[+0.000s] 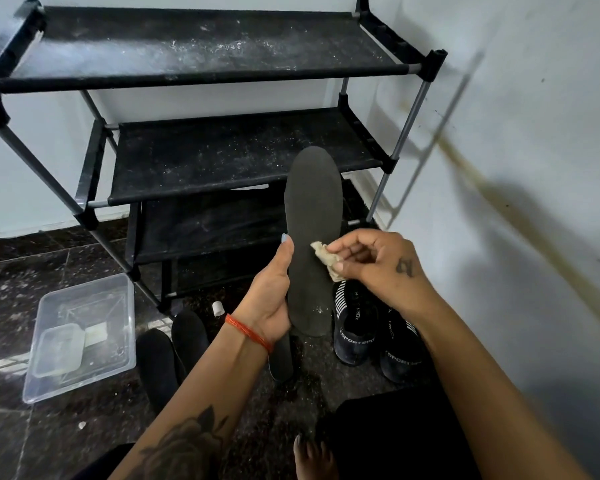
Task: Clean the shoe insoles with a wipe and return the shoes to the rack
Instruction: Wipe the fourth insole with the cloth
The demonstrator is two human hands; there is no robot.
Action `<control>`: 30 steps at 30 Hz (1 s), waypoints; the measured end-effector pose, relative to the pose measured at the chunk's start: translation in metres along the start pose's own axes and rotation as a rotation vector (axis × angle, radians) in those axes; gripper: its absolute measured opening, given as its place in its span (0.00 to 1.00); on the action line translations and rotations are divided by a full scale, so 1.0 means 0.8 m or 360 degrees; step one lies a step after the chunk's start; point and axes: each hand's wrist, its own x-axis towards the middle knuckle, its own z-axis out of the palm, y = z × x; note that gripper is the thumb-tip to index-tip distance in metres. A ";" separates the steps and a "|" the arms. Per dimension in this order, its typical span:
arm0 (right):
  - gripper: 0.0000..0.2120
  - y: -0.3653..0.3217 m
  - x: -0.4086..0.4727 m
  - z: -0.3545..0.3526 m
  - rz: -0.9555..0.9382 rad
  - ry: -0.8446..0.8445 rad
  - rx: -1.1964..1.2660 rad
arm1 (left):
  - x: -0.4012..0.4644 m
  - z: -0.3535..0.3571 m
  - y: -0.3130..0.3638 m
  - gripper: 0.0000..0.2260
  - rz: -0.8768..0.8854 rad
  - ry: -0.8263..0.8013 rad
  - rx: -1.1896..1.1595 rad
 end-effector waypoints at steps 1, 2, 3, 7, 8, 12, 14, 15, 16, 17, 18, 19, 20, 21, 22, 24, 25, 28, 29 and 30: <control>0.12 0.000 0.000 0.005 0.0005 -0.0026 -0.0123 | 0.000 0.001 -0.001 0.25 -0.0001 -0.0013 -0.0019; 0.11 0.000 -0.001 0.010 0.0015 -0.0047 -0.0239 | 0.000 0.001 -0.003 0.26 -0.0006 -0.0021 -0.0041; 0.11 -0.001 -0.001 0.012 0.0031 -0.0058 -0.0328 | 0.000 0.001 -0.004 0.26 -0.0010 -0.0020 -0.0057; 0.10 -0.005 -0.003 0.011 0.0229 -0.0251 -0.0261 | 0.000 -0.001 -0.005 0.25 -0.0004 0.0011 -0.0018; 0.10 -0.006 -0.004 0.009 0.0302 -0.0360 -0.0163 | -0.001 0.000 -0.004 0.26 -0.0005 0.0004 -0.0013; 0.10 -0.017 -0.012 -0.004 0.0462 -0.0721 0.0221 | -0.002 0.000 0.000 0.28 -0.0050 -0.0023 -0.0019; 0.12 -0.016 -0.010 -0.009 0.0469 -0.0538 0.0429 | 0.000 -0.001 0.001 0.27 -0.0027 0.0006 0.0012; 0.13 -0.014 -0.007 -0.011 0.0470 -0.0385 0.0521 | 0.001 -0.002 0.001 0.26 -0.0007 0.0029 0.0031; 0.13 -0.011 -0.005 -0.011 0.0462 -0.0258 0.0566 | 0.001 -0.002 0.000 0.24 0.0008 0.0042 0.0050; 0.13 -0.009 -0.003 -0.009 0.0455 -0.0182 0.0553 | 0.002 -0.002 0.000 0.24 0.0019 0.0048 0.0066; 0.12 -0.008 -0.002 -0.005 0.0454 -0.0154 0.0491 | 0.002 -0.002 -0.001 0.23 0.0031 0.0045 0.0082; 0.11 -0.006 -0.002 -0.001 0.0459 -0.0153 0.0399 | 0.002 -0.002 -0.002 0.23 0.0042 0.0043 0.0092; 0.10 -0.006 -0.003 0.003 0.0455 -0.0158 0.0286 | 0.002 -0.002 -0.002 0.22 0.0050 0.0043 0.0097; 0.10 -0.007 -0.004 0.007 0.0436 -0.0166 0.0162 | 0.001 -0.002 -0.003 0.22 0.0052 0.0045 0.0093; 0.09 -0.007 -0.004 0.009 0.0404 -0.0181 0.0050 | 0.001 -0.002 -0.003 0.23 0.0048 0.0040 0.0081; 0.09 -0.009 -0.004 0.011 0.0373 -0.0259 -0.0069 | 0.001 -0.002 -0.003 0.22 0.0029 0.0019 0.0039; 0.09 -0.010 -0.005 0.011 0.0391 -0.0320 -0.0067 | 0.001 -0.002 -0.003 0.22 0.0020 0.0009 0.0029; 0.10 -0.017 -0.009 0.006 0.0524 -0.0548 0.0106 | 0.000 -0.002 -0.003 0.23 0.0010 0.0011 0.0034; 0.10 -0.020 -0.010 0.004 0.0569 -0.0636 0.0176 | 0.000 -0.002 -0.003 0.24 0.0005 0.0018 0.0031; 0.11 -0.022 -0.012 0.002 0.0601 -0.0692 0.0252 | 0.000 -0.001 -0.002 0.24 0.0002 0.0023 0.0031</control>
